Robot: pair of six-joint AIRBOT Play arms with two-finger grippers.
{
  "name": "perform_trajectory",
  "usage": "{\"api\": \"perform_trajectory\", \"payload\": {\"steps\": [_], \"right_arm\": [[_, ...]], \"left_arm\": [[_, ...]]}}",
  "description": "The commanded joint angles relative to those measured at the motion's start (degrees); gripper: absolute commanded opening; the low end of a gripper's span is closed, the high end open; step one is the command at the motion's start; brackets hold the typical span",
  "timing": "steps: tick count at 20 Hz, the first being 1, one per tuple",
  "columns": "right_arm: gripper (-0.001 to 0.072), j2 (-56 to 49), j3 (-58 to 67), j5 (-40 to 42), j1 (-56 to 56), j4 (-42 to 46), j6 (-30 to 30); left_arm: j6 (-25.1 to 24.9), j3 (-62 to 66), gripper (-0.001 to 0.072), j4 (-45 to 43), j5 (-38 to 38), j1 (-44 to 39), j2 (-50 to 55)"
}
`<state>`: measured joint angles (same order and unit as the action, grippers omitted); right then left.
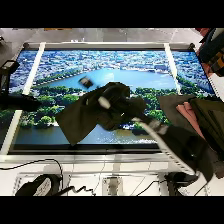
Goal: Fold the clothes and pants, and hang the long-sleeved shirts on hangers.
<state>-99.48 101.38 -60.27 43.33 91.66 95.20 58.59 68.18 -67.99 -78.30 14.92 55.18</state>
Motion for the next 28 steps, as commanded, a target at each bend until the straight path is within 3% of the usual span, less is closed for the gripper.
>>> {"api": "perform_trajectory", "payload": {"steps": [1, 3, 6, 7, 8, 9, 19, 26, 28], "right_arm": [[0.0025, 8.52, 0.83, -3.96, -10.29, 0.81, 0.44], [0.0025, 12.55, 0.81, -6.69, -16.98, -0.92, 0.81], [0.0025, 15.13, 0.81, -4.83, -24.15, -13.33, 0.94], [0.0025, 15.17, 0.81, -4.07, -24.87, -15.56, 0.94], [0.0026, 15.06, 0.81, -3.72, -24.87, -15.89, 0.61], [0.0026, 14.91, 0.81, -3.80, -24.59, -15.87, -0.52], [0.0026, 14.69, 0.81, -5.11, -23.52, -15.69, -3.41], [0.0027, 14.69, 0.81, -5.53, -23.52, -15.72, -4.92], [0.0027, 14.69, 0.81, -4.70, -23.52, -15.72, -4.92]], "left_arm": [[4.07, -7.45, 0.0028, 2.91, 2.49, 2.03, -1.16], [4.04, -18.36, 0.0029, 8.68, 2.62, 3.78, -3.26], [4.02, -34.91, 0.0051, 23.52, 4.42, 4.42, -5.42], [4.00, -39.50, 0.0204, 27.76, 5.62, 4.39, -5.31], [4.02, -43.08, 0.0474, 29.59, 7.65, 4.42, -5.20], [4.02, -46.01, 0.0659, 29.46, 9.75, 4.42, -5.20], [4.07, -48.70, 0.0645, 17.84, 11.96, 4.48, -5.25], [4.07, -49.07, 0.0644, 18.14, 16.83, 4.35, -3.80], [3.98, -49.24, 0.0644, 22.80, 19.76, 4.35, -1.57]]}}
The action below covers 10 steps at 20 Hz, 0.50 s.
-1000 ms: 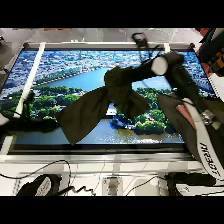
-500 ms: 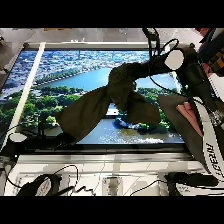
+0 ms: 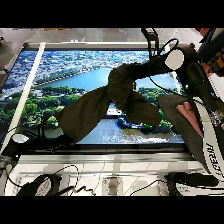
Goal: Fold the clothes and pants, and hang the long-sleeved shirts on hangers.
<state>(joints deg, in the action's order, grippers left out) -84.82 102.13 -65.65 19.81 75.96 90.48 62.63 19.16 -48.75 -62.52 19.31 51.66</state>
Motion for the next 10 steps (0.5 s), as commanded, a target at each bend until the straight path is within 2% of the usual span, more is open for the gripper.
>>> {"api": "perform_trajectory", "payload": {"steps": [1, 2, 3, 4, 6, 8, 9, 10], "right_arm": [[0.0027, 0.02, 0.07, 1.03, 0.00, -0.02, -0.20], [0.0027, 0.02, 0.07, 1.36, 0.00, -0.04, -0.17], [0.0027, 0.02, 0.07, 1.60, 0.00, -0.04, -0.17], [0.0027, 0.02, 0.07, 1.86, 0.00, -0.04, -0.15], [0.0027, 0.02, 0.07, 2.05, 0.00, -0.04, -0.17], [0.0027, 0.02, 0.07, 2.08, -0.02, 0.04, -0.17], [0.0027, 0.04, 0.07, 2.19, 0.00, 0.48, -0.17], [0.0027, 0.04, 0.07, 2.36, -0.02, 0.85, -0.17]], "left_arm": [[-0.94, -0.22, 0.0642, 6.23, 5.49, -0.04, 3.45], [-3.30, -0.22, 0.0587, 8.61, 6.23, -0.04, 5.14], [-4.46, -0.22, 0.0453, 9.92, 6.10, -0.07, 6.82], [-4.59, -0.22, 0.0358, 9.99, 5.97, -0.44, 8.41], [-4.68, -0.20, 0.0356, 9.84, 5.97, -2.08, 11.41], [-7.13, -0.15, 0.0350, 9.97, 6.25, -4.24, 13.51], [-8.31, -0.04, 0.0283, 10.36, 6.32, -4.85, 13.99], [-9.09, 0.59, 0.0049, 10.80, 6.38, -5.05, 14.12]]}}
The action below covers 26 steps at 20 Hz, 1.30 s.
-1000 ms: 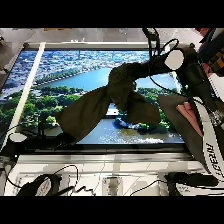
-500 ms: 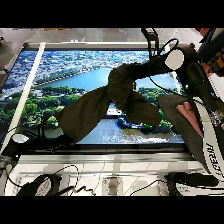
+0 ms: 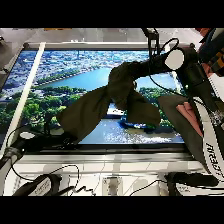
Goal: Fold the clothes and pants, and hang the long-sleeved shirts on hangers.
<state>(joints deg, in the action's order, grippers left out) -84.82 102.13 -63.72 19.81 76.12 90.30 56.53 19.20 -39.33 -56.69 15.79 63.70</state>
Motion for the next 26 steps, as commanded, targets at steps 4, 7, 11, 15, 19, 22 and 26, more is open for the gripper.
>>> {"api": "perform_trajectory", "payload": {"steps": [4, 7, 11, 15, 19, 22, 26], "right_arm": [[0.0027, 0.07, 0.09, 4.63, -0.33, 3.39, 0.11], [0.0027, 0.15, 0.55, 9.51, -2.80, 3.69, 1.51], [0.0026, 0.17, 3.82, 15.43, -11.54, 3.65, 6.99], [0.0026, 0.15, 9.46, 18.60, -20.70, 3.54, 7.23], [0.0025, 0.26, 17.29, 24.04, -26.91, 3.63, 9.75], [0.0026, 3.50, 16.41, 19.93, -31.71, 3.87, 4.31], [0.0026, 7.50, 13.07, -3.87, -35.85, 3.85, -6.88]], "left_arm": [[-3.39, 10.14, 0.0028, 3.63, 1.33, -1.40, 2.08], [-1.05, 23.12, 0.0028, 3.43, 4.61, -1.38, 2.08], [4.55, 39.52, 0.0027, 3.39, 17.40, 0.61, 2.08], [4.83, 49.90, 0.0027, 3.41, 29.49, 6.73, 2.08], [4.81, 56.41, 0.0025, 3.41, 36.96, 13.35, 2.08], [4.76, 57.57, 0.0026, 1.70, 32.00, 19.17, 1.84], [4.79, 57.44, 0.0028, -18.25, 10.64, 25.18, 3.10]]}}
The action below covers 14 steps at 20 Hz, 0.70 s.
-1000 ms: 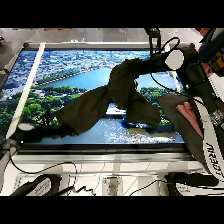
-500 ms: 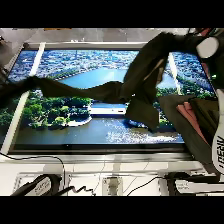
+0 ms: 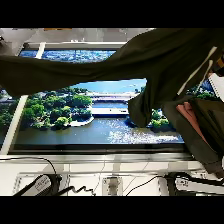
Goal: Fold the clothes and pants, and hang the long-sleeved shirts on hangers.
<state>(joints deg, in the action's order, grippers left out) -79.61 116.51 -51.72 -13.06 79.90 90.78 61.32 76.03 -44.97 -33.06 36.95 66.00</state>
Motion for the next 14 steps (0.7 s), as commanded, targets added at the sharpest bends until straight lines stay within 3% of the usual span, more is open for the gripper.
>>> {"api": "perform_trajectory", "payload": {"steps": [1, 4, 10, 14], "right_arm": [[0.0026, 2.84, -2.86, -22.10, -3.02, 0.02, -8.63], [0.0023, 7.52, -15.74, -25.22, -2.95, -1.79, -9.64], [0.0023, 29.07, -50.53, -26.03, -2.97, -1.44, -10.99], [0.0024, 43.95, -65.31, -34.86, -2.97, 0.63, -9.35]], "left_arm": [[0.00, 0.46, 0.0028, -17.73, -18.12, 4.50, 1.88], [0.00, -2.56, 0.0027, -29.46, -26.80, 4.59, 5.16], [-2.16, -7.76, 0.0027, -31.17, -28.81, 5.31, 5.55], [-5.31, -7.76, 0.0027, -40.83, -37.73, 5.31, 4.90]]}}
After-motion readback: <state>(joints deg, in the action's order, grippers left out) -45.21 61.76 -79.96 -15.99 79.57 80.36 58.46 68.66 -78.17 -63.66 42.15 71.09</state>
